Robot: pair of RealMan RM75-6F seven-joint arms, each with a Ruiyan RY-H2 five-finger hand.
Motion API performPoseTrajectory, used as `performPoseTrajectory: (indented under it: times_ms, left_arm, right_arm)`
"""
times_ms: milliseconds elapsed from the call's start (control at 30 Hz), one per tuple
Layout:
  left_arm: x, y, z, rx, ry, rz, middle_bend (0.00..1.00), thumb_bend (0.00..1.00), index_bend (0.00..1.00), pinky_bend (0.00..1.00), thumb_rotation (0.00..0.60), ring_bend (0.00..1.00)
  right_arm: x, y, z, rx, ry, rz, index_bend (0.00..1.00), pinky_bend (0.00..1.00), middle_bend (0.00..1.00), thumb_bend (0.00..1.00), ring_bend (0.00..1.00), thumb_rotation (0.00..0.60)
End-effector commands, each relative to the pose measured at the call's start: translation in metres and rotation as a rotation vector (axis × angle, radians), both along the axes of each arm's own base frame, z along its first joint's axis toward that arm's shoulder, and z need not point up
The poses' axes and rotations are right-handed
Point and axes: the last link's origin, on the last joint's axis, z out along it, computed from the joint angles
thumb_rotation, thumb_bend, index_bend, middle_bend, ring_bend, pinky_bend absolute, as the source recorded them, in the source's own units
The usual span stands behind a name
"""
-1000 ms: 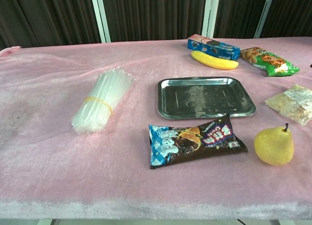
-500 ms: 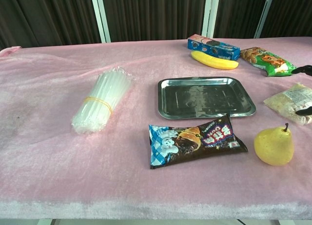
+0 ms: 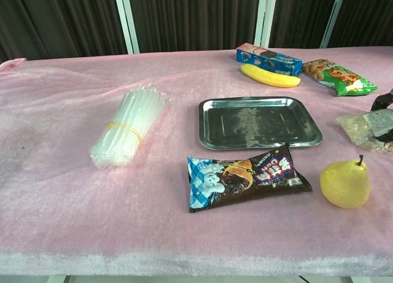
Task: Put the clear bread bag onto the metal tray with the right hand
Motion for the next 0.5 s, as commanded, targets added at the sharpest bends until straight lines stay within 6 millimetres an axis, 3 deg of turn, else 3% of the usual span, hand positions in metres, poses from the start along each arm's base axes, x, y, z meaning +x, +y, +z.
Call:
performPoseTrajectory:
  times_ms: [33, 100, 133, 333, 500]
  left_arm:
    - [-0.001, 0.000, 0.001, 0.004, -0.003, 0.001, 0.09, 0.41, 0.12, 0.34, 0.600, 0.07]
    - [-0.001, -0.001, 0.002, 0.008, -0.007, 0.002, 0.09, 0.41, 0.12, 0.34, 0.600, 0.07]
    - [-0.001, -0.001, 0.002, 0.009, -0.008, 0.002, 0.09, 0.41, 0.12, 0.34, 0.600, 0.07]
    - [-0.001, -0.001, 0.002, 0.009, -0.007, -0.003, 0.09, 0.41, 0.12, 0.34, 0.600, 0.07]
    - [0.000, 0.000, 0.001, 0.004, -0.001, -0.006, 0.09, 0.41, 0.12, 0.34, 0.600, 0.07]
  right_arm:
    - [0.005, -0.003, -0.003, -0.032, -0.025, 0.020, 0.78, 0.76, 0.54, 0.78, 0.67, 0.600]
    - [0.006, -0.001, -0.001, -0.059, -0.035, 0.046, 0.85, 0.81, 0.58, 0.95, 0.70, 0.600]
    - [0.006, 0.001, 0.000, -0.070, -0.034, 0.057, 0.87, 0.83, 0.59, 0.99, 0.71, 0.600]
    - [0.025, 0.012, 0.020, -0.208, -0.124, 0.188, 0.89, 0.87, 0.61, 1.00, 0.74, 0.600]
    - [0.063, 0.005, 0.030, -0.276, -0.226, 0.329, 0.89, 0.87, 0.61, 1.00, 0.74, 0.600]
